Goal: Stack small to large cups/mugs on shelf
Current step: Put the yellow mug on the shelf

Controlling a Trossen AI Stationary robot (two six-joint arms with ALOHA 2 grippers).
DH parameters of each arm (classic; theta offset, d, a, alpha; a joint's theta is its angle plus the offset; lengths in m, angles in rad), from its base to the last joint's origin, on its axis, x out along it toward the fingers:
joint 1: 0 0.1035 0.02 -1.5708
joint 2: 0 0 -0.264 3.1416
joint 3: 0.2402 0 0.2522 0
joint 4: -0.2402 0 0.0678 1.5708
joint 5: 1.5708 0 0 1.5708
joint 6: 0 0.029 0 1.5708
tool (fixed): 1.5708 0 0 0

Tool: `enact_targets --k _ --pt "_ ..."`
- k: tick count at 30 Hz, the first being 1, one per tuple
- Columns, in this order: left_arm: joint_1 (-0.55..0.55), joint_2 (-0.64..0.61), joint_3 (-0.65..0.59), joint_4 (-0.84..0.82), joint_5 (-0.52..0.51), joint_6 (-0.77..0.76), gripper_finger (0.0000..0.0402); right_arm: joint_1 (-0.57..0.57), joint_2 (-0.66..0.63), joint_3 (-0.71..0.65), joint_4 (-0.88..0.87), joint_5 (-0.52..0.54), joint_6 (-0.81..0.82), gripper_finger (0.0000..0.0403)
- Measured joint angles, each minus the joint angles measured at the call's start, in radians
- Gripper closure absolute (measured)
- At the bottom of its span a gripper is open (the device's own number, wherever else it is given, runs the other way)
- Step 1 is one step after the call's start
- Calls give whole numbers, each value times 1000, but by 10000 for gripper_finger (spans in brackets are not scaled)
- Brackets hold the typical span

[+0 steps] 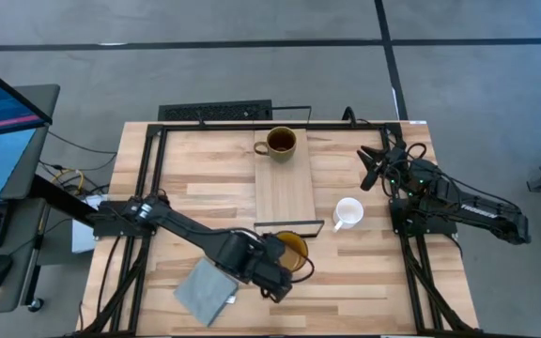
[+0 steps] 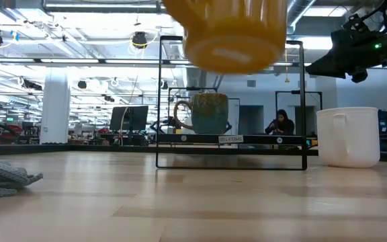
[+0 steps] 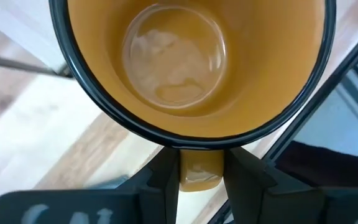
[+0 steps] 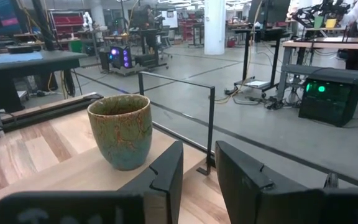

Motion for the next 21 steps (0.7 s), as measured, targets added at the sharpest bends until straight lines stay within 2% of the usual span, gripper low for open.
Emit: enact_targets --k 9,18,21 --pt "41 -97 1 -41 -61 103 317 0 0 0 -10 0 0 284" --pt "143 -162 2 -26 -61 270 318 0 0 0 -44 0 0 284" --pt "157 -165 2 -32 -34 299 318 0 0 0 -65 0 0 284"
